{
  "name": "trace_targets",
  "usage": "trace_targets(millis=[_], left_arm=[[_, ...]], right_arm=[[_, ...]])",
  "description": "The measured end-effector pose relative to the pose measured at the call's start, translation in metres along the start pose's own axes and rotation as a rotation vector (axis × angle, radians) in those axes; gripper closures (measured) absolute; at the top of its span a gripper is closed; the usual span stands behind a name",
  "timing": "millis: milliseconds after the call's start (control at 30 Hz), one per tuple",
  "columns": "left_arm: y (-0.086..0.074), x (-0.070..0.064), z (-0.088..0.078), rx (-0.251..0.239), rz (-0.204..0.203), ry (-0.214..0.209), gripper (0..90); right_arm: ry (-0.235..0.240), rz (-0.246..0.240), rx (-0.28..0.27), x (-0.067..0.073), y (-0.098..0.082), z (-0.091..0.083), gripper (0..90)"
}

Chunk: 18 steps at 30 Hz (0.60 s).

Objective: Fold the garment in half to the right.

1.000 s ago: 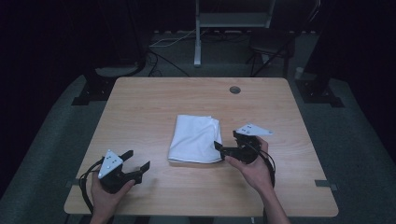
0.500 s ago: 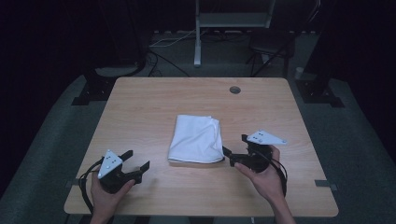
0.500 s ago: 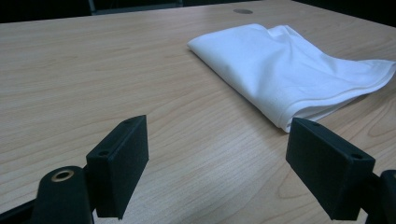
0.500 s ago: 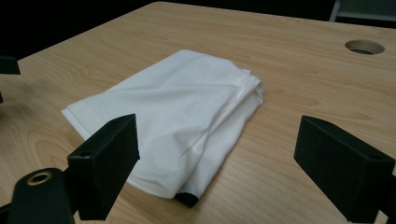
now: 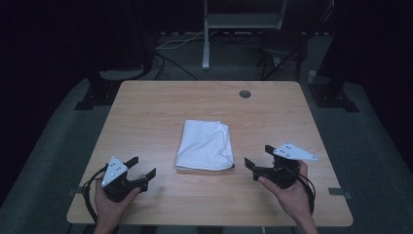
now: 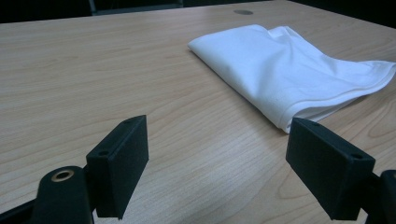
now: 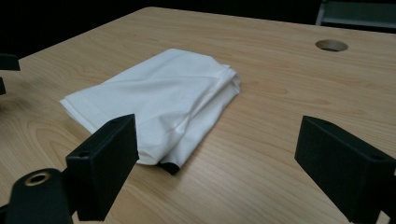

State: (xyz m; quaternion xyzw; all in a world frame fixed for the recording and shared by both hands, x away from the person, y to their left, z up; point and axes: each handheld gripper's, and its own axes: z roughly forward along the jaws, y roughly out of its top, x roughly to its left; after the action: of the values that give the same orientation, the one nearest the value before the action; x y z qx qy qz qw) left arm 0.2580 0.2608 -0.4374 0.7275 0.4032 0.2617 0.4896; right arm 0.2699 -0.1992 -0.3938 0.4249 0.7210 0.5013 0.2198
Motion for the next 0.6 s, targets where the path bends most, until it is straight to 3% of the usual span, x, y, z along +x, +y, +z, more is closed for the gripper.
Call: trace_targets(millis=[600], left_arm=[[0.000, 0.000, 0.000, -0.005, -0.005, 0.002, 21.3]], right_arm=[[-0.068, 0.040, -0.060, -0.021, -0.015, -0.034, 12.6]])
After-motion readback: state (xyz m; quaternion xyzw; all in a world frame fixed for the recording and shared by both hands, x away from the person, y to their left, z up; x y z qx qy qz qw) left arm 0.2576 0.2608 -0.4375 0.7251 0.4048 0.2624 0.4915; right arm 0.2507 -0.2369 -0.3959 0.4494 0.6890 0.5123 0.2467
